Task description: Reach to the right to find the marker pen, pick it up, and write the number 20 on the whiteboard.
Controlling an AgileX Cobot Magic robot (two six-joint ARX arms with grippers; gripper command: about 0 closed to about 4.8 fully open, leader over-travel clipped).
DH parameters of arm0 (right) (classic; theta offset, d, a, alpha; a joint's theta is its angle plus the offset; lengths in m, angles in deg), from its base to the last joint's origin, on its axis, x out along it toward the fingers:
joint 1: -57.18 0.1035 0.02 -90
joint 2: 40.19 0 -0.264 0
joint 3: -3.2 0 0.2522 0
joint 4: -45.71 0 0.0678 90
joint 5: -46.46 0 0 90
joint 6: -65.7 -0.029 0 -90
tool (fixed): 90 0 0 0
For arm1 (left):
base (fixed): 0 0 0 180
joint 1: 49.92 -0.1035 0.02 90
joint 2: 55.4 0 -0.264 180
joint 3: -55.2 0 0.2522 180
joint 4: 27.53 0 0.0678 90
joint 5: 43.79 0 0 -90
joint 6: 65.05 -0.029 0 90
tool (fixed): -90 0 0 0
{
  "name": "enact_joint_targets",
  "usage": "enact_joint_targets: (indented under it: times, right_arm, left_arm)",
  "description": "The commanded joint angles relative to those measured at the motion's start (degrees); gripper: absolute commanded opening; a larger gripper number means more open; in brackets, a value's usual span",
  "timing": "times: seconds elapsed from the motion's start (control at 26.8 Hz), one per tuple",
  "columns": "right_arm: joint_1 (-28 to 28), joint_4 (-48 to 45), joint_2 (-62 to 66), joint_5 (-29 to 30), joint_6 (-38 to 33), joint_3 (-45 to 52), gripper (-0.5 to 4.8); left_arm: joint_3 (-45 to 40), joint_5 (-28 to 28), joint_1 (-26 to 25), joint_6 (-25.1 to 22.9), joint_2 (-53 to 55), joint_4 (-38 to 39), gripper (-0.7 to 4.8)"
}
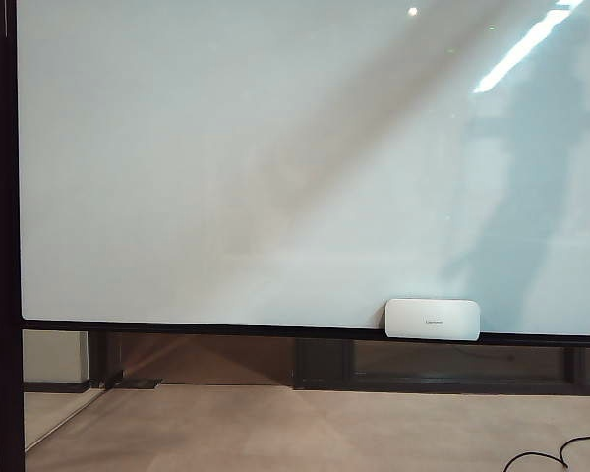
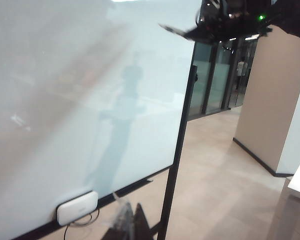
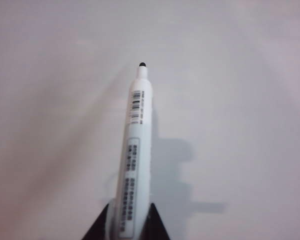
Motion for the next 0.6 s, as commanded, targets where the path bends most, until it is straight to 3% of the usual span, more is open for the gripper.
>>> enact_joint_targets:
  times: [0.04,0.19,0.37,0.6]
  right_arm:
    - [6.56,-1.92,0.07,0.79,0.66,-0.26,-0.01]
    - [16.68,-3.56,1.33,0.85,3.43,-0.26,-0.01]
    - [24.81,-5.75,4.13,0.61,3.72,-0.26,-0.01]
    - [33.35,-9.4,6.64,-5.42,3.8,-0.24,-0.01]
  left_arm:
    - [2.84,-0.13,0.02,-1.53,0.24,4.09,-0.05]
    - [5.05,-0.39,0.02,-3.93,0.24,7.32,-0.05]
    - [6.64,-0.44,0.02,-4.92,0.28,9.14,-0.05]
    - [10.49,7.28,0.04,-8.22,0.24,13.38,-0.05]
